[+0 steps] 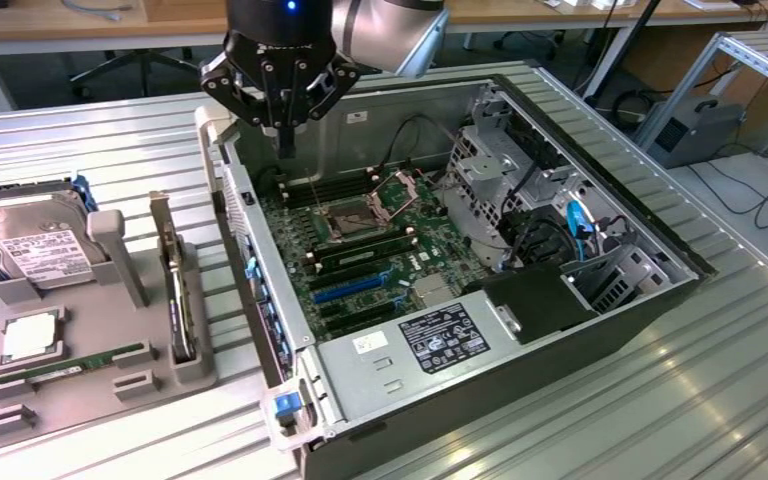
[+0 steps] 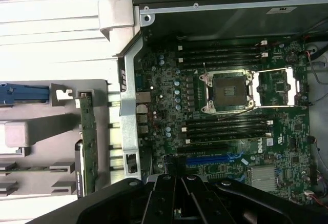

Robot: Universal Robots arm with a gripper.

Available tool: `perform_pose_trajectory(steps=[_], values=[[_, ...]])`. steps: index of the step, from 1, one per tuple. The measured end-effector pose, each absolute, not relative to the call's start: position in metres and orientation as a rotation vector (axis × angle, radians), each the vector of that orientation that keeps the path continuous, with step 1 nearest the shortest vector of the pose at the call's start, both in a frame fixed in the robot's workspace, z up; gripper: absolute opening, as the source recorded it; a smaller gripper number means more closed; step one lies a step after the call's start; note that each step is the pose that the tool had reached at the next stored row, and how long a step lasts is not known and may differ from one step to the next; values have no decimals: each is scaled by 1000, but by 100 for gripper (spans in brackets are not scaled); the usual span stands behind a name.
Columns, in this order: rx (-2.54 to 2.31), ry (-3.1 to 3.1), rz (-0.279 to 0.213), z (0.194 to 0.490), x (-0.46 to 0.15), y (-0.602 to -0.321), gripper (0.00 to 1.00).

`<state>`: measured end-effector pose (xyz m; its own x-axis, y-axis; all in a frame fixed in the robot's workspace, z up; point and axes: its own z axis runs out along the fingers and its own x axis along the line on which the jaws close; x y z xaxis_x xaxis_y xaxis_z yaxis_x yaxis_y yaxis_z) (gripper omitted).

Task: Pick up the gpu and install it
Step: 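Reach for the gpu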

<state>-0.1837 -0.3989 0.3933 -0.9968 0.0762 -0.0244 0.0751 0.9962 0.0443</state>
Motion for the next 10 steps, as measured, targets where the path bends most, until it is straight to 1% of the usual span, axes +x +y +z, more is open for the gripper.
perform_pose_trajectory(steps=[10], values=[[118, 3112, 68, 393, -188, -399, 11]])
